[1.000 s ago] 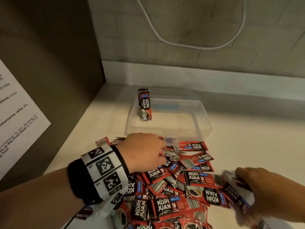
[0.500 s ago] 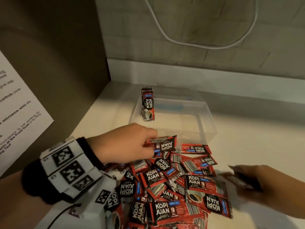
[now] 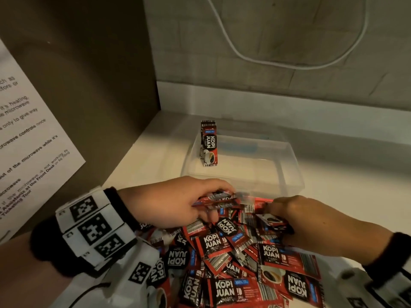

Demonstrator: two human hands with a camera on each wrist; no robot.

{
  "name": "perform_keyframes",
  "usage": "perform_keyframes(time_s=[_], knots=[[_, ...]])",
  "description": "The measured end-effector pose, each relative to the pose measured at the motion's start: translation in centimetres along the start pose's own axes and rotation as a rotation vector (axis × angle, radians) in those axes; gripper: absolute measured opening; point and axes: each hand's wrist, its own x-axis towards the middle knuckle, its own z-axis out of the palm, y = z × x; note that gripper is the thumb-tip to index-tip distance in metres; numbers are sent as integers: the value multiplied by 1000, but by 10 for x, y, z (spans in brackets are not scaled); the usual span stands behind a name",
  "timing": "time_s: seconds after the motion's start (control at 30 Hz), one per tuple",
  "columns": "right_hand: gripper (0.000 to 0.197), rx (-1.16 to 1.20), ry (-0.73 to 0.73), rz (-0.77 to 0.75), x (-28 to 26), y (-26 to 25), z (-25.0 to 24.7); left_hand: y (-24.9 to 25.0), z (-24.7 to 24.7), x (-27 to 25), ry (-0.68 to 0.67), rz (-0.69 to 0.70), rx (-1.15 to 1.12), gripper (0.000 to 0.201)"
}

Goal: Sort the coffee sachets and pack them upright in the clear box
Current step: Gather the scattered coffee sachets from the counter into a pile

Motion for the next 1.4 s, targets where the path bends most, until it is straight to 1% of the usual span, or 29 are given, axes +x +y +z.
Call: perform_keyframes(time_s=[0.07,0.13,0.2,0.23,0.3,0.37,0.4,0.5,0.57,0.67,0.7,0.77,0.83,0.9,0.97,1.1,1.2,1.3,1.4], knots=[[33,12,-27,6,1,1,1,-1,-2,0,37,30,43,61],[29,63,-63,27,1,3,0,-2,-4,1,40,70,127,43],[25,151,-92,45,-1,5,-2,0,-1,1,-24,87,252,24],[23,210,-96,52,-2,6,-4,0,1,1,-66,87,331,27],[21,317,-66,63,-3,7,-7,-2,8,4,-138,106,494,49],[17,366,-14,83,-4,6,-11,-6,15,8,-158,127,583,65],[15,378,10,91,-3,5,-13,-7,18,10,-147,131,601,67],[21,392,74,99,-3,0,-17,-8,23,12,-100,141,607,60],[24,353,107,103,0,-3,-18,-7,27,11,-65,129,600,53],[14,136,125,111,1,-8,-15,-6,36,13,8,97,640,52],[17,55,118,106,2,-9,-12,-6,40,14,32,80,644,51],[23,-26,96,99,3,-11,-4,-5,45,16,68,51,627,45],[27,-50,87,100,4,-12,2,-3,45,17,83,32,584,42],[27,-86,91,115,4,-15,5,0,41,18,76,10,522,43],[25,-107,104,117,3,-18,7,3,33,17,69,18,479,41],[22,-104,123,94,1,-25,6,4,14,12,-7,30,381,25],[20,-86,138,108,3,-23,5,-1,3,11,-58,20,306,15],[25,-45,138,122,7,-19,5,-5,-10,9,-123,9,191,12],[18,72,177,136,5,-16,-4,-8,-26,4,-156,11,-1,10]])
